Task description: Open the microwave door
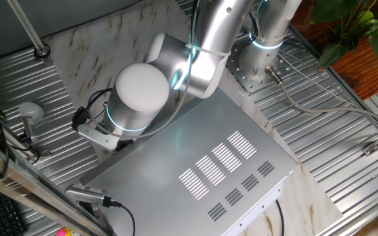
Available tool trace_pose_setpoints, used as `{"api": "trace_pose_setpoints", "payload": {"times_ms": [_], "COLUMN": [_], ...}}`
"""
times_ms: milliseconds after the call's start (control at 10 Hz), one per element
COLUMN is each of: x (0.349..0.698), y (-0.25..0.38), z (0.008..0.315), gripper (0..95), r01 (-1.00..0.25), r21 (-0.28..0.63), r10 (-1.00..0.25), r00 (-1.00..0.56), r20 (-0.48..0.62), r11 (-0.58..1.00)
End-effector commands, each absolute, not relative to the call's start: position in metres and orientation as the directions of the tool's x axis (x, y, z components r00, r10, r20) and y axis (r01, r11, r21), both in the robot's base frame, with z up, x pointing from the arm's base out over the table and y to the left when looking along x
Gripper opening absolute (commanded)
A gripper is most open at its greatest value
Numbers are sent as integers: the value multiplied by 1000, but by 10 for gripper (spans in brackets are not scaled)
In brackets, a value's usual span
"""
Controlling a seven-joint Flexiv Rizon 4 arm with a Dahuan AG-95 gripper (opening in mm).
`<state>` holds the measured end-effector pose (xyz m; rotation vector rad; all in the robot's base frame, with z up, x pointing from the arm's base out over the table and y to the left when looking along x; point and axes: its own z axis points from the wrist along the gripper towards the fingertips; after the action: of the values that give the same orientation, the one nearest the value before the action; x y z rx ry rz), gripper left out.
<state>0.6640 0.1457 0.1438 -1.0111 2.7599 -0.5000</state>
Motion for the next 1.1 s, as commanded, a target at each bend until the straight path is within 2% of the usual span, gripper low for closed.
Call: {"api": "trace_pose_setpoints", "payload": {"times_ms": [100,1100], "x": [654,654], "y": [160,160], "z": [133,133], "gripper": [0,0], "r01": [-599,-592], "r21": [-359,-365], "r10": [-651,-646], "r00": [-758,-763], "r20": [-35,-32], "r11": [716,718]}}
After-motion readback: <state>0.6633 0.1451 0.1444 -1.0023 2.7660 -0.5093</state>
